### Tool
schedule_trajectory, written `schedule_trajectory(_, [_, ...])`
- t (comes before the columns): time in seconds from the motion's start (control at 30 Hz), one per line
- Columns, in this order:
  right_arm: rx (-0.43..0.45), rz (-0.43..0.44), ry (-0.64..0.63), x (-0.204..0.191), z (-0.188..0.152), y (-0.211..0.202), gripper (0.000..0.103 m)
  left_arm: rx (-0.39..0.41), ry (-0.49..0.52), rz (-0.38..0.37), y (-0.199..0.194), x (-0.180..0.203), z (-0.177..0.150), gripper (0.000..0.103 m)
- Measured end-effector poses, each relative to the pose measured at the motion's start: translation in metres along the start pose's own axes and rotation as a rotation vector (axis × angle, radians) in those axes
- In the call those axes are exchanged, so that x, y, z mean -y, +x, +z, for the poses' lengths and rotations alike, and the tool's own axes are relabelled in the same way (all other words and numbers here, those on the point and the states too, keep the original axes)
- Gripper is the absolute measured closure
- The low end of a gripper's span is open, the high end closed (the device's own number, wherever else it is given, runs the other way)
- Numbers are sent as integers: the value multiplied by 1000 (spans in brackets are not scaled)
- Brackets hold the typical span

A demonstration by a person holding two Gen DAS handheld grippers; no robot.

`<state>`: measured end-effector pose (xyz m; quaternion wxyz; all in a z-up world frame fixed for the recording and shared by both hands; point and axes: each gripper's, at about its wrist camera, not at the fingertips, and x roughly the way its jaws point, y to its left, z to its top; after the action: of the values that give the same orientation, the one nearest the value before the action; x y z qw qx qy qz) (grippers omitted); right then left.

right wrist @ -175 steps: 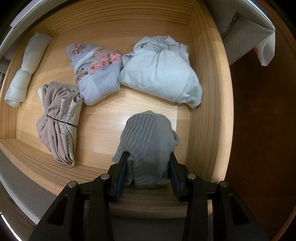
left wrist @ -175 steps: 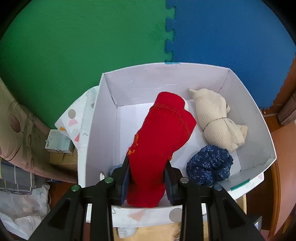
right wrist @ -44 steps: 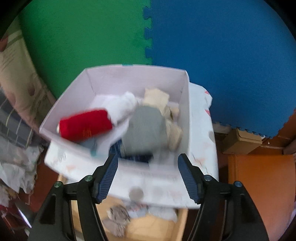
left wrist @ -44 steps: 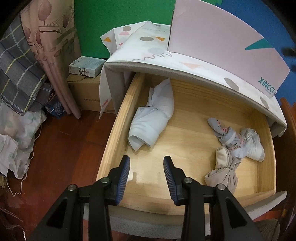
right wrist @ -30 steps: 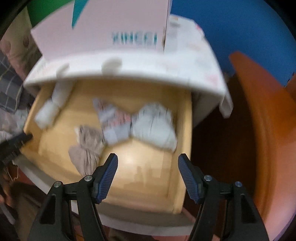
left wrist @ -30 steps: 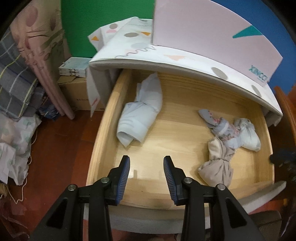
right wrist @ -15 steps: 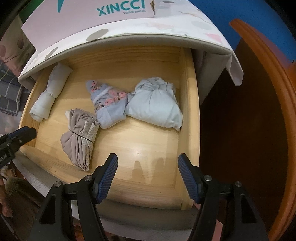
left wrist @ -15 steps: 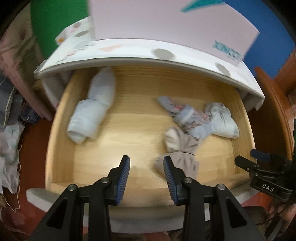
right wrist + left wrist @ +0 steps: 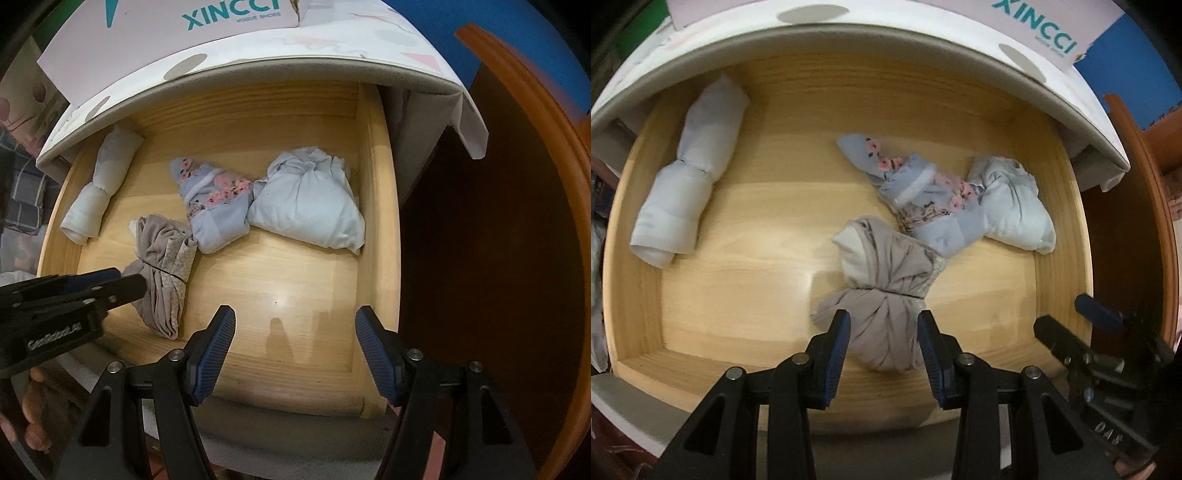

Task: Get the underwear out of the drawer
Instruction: 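Grasp the beige tied bundle with the left tool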

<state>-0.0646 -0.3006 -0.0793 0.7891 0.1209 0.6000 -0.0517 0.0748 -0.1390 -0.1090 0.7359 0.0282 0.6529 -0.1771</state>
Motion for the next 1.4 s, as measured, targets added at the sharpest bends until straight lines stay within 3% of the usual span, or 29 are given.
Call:
schedule_trajectory(0.07, [-3, 2, -1, 0, 0, 0, 38, -5, -8, -4, 2, 2, 3, 40])
schedule_trajectory(0.2, [-8, 14, 8, 2, 0, 1, 38, -14, -19, 14, 8, 6, 7, 38])
schedule_trajectory(0.43, [-11, 24, 14, 5, 0, 1, 38, -63, -24, 99, 26, 8, 14, 38])
schedule_trajectory(0.67, [-12, 21, 12, 4, 2, 1, 38, -119, -32, 114, 37, 4, 20, 39])
schedule_trajectory(0.87, [-10, 17, 10, 4, 1, 1, 38, -111, -29, 136, 36, -10, 23, 45])
schedule_trajectory(1.13, [-6, 19, 2, 2, 2, 1, 38, -110, 4, 198, 31, -47, 15, 47])
schedule_trajectory(1.4, [-18, 36, -56, -10, 4, 2, 43, -99, -9, 190, 24, -94, 2, 47])
